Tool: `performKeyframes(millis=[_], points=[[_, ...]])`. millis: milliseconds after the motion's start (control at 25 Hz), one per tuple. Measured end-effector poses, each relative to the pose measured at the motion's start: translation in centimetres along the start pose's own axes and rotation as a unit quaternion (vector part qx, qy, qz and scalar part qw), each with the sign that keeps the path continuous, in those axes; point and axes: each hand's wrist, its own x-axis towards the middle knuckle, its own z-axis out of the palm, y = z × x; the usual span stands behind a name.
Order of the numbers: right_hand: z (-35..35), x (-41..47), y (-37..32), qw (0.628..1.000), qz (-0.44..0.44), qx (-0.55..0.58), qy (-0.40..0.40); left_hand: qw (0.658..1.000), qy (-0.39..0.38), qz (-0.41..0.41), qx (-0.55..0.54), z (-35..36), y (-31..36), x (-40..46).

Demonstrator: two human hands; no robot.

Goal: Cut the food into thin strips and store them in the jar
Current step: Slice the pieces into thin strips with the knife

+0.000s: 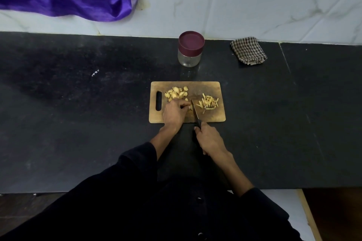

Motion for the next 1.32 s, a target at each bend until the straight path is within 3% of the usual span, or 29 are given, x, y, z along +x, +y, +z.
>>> performKeyframes(millis=[720, 1080, 1320], points=[[-0.4, 0.9, -1.0, 1.000, 0.002, -0.020, -0.009, 1.000, -0.010, -0.006, -0.003, 0.3, -0.5, 0.3], [0.5, -0.4, 0.0, 0.998, 0.009, -0.058, 0.014, 1.000, -0.002, -0.014, -0.011, 0.5, -0.6, 0.3], [-0.7, 0.0, 0.6, 0.998, 0.019, -0.018, 0.054, 1.000, -0.006, -0.011, -0.002, 0.3, -0.4, 0.2]])
